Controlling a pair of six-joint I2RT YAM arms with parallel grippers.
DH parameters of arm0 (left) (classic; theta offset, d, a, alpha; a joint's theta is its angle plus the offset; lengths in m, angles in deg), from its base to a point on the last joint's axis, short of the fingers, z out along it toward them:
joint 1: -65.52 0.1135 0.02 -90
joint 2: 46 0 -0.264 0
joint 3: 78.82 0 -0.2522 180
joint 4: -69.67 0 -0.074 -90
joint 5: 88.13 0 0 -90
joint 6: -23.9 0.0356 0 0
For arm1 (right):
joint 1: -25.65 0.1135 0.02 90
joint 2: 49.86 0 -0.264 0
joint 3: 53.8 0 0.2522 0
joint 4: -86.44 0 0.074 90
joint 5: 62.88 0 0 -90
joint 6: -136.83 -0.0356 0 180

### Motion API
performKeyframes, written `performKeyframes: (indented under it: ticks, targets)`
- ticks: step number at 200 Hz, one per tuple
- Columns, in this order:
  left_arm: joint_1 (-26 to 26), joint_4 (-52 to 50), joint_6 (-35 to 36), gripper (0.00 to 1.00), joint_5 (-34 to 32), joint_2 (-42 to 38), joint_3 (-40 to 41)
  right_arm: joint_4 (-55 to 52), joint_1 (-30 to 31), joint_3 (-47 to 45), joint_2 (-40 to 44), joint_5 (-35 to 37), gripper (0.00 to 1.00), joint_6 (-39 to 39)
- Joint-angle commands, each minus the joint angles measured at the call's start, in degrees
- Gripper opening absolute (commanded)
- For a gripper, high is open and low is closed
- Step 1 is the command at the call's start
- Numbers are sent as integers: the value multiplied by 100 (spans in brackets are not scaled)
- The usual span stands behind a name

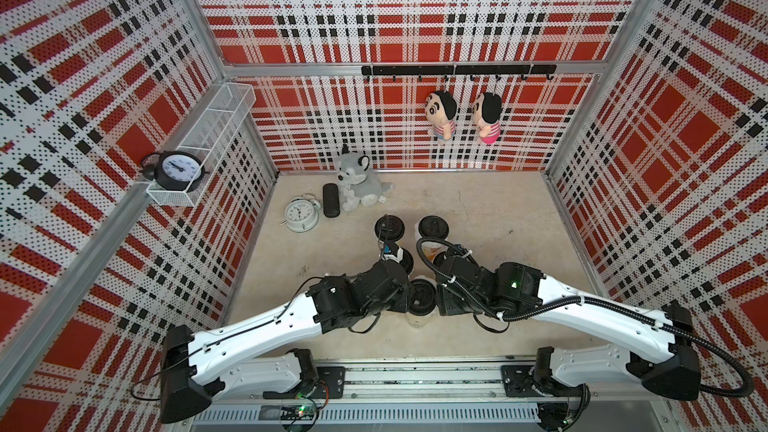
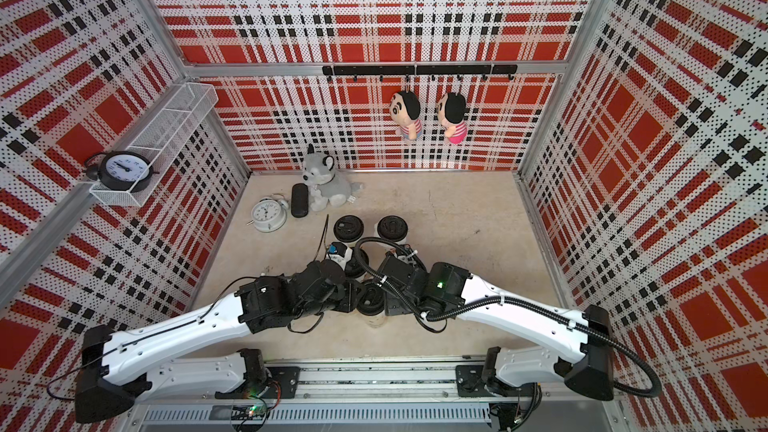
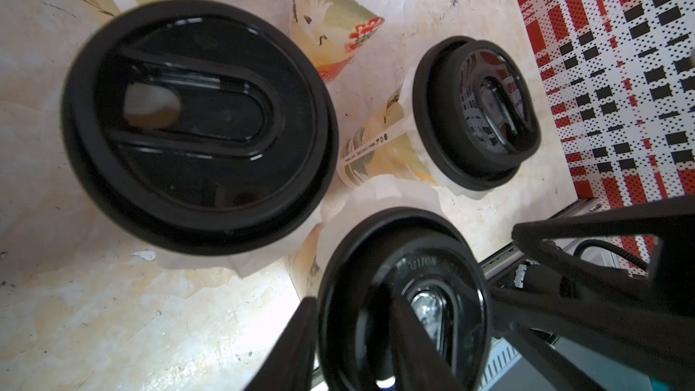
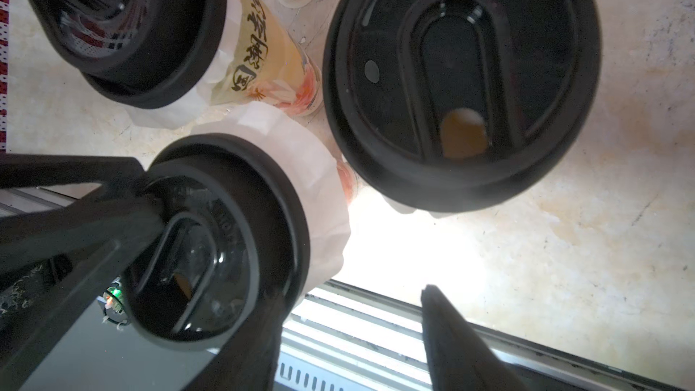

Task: Put the leak-proof paper on the milk tea cups
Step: Secure the cup lid on the cup.

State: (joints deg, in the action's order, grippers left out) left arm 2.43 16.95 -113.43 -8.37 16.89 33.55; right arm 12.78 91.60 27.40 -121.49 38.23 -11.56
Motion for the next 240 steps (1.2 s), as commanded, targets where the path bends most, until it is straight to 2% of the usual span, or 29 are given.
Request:
performKeyframes:
  ticks: [1, 39, 87, 110, 179, 240]
  targets:
    - [-52, -696, 66, 36, 205, 232, 299, 185, 108, -127, -4, -224, 62, -91]
    - [-51, -674, 75, 36, 221, 267, 290, 257, 102, -581, 38, -236, 62, -391]
    - [-66, -630, 92, 36, 275, 342, 308, 862, 102, -1955, 463, -682, 60, -972]
    - [-65, -626, 92, 36, 301, 379, 304, 926, 103, -2340, 620, -749, 60, -1152]
    - [-94, -635, 14, 36, 312, 347, 385, 1104, 105, -2972, 629, -796, 59, -1315]
    - [-111, -613, -56, 36, 299, 244, 510, 959, 108, -3006, 564, -681, 59, -1346]
